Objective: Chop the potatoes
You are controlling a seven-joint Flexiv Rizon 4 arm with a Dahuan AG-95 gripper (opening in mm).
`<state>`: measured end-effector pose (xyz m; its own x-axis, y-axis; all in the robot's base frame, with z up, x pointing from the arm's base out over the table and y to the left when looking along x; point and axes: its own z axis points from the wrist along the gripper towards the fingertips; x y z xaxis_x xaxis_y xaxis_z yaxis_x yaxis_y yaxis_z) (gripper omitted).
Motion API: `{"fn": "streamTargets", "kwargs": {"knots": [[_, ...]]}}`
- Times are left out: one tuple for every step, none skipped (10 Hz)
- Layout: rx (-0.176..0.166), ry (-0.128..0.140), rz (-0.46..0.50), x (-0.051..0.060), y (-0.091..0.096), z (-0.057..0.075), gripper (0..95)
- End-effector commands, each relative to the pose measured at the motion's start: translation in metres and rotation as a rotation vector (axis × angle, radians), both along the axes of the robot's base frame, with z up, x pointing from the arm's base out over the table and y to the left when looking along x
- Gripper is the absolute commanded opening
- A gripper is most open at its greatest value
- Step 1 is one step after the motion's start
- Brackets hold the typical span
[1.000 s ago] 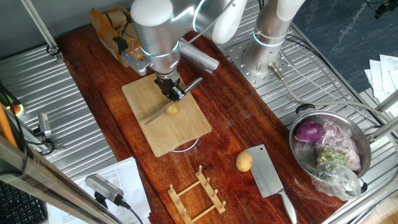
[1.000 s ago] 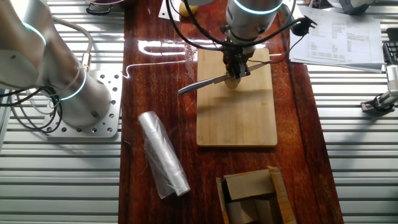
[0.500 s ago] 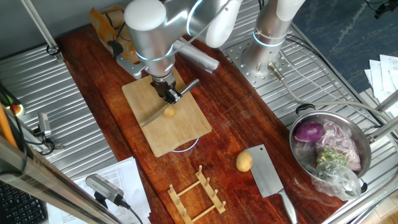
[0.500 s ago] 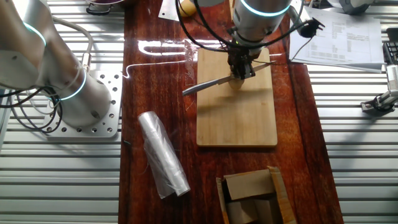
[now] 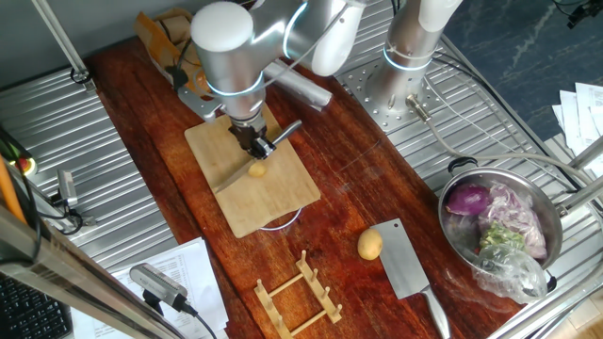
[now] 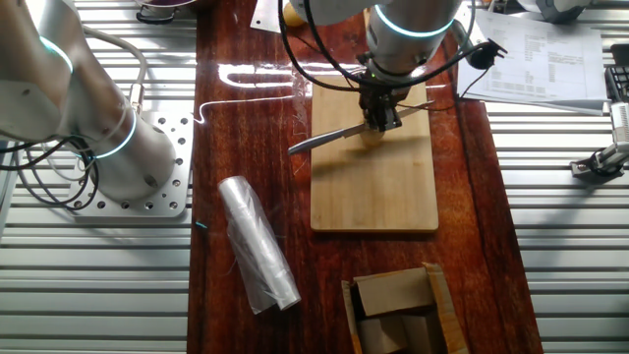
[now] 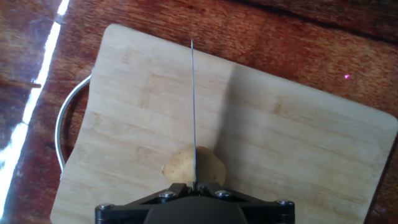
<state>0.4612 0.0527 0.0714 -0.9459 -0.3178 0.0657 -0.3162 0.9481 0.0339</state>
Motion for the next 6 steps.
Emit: {"fn": "streamTargets", "kwargs": {"knots": [[0.009,0.011,-0.005,0.005,0.001,-0.002,0.0],[0.006,0.021,-0.006,0.007,0.001,-0.002,0.0],[0.009,0.028,-0.010,0.007,0.002,0.000,0.0],[0.009,0.035,-0.008,0.007,0.002,0.005,0.0],[0.010,0.040,-0.008,0.007,0.002,0.009,0.0],[0.009,0.043,-0.007,0.006,0.002,0.012,0.0]]}}
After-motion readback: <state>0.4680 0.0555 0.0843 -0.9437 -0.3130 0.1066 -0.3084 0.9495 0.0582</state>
